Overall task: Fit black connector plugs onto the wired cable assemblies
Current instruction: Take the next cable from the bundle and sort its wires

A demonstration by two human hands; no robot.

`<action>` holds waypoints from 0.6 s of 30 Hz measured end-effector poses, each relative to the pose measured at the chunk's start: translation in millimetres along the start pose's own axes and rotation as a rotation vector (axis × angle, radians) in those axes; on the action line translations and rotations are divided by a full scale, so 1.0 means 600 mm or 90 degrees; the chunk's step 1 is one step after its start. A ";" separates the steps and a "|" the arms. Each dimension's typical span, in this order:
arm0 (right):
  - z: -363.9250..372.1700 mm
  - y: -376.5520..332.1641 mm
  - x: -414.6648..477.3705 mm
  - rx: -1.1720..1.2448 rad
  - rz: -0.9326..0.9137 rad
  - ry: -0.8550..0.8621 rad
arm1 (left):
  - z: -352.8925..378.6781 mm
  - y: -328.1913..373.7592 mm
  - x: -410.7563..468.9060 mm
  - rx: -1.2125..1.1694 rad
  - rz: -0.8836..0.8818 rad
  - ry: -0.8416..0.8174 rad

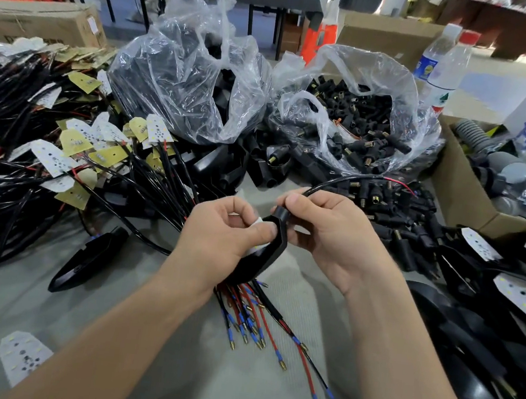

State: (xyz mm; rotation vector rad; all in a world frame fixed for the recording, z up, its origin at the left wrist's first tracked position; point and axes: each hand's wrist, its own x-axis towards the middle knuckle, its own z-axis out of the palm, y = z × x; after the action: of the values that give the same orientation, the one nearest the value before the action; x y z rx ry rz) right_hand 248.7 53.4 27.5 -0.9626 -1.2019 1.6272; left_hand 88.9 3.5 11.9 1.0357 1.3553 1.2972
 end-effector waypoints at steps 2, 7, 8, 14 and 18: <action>0.003 -0.001 0.001 0.002 -0.009 0.018 | 0.001 0.000 0.000 0.006 0.010 0.020; 0.002 0.004 0.009 0.002 -0.007 0.123 | -0.006 0.005 0.000 0.036 0.005 0.027; 0.000 0.004 0.011 0.009 -0.004 0.145 | -0.009 0.008 0.001 0.065 0.014 0.039; 0.006 0.010 0.015 0.032 -0.008 0.198 | -0.014 0.023 -0.003 0.379 0.098 0.113; 0.012 0.010 0.011 0.003 -0.028 0.186 | -0.014 0.028 -0.003 0.280 0.031 0.106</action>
State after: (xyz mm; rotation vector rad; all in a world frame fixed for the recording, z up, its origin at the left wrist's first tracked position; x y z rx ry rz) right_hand 238.5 56.7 22.7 -1.1189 -1.0114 1.3978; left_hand 80.2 1.2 28.6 1.2813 1.8055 1.1652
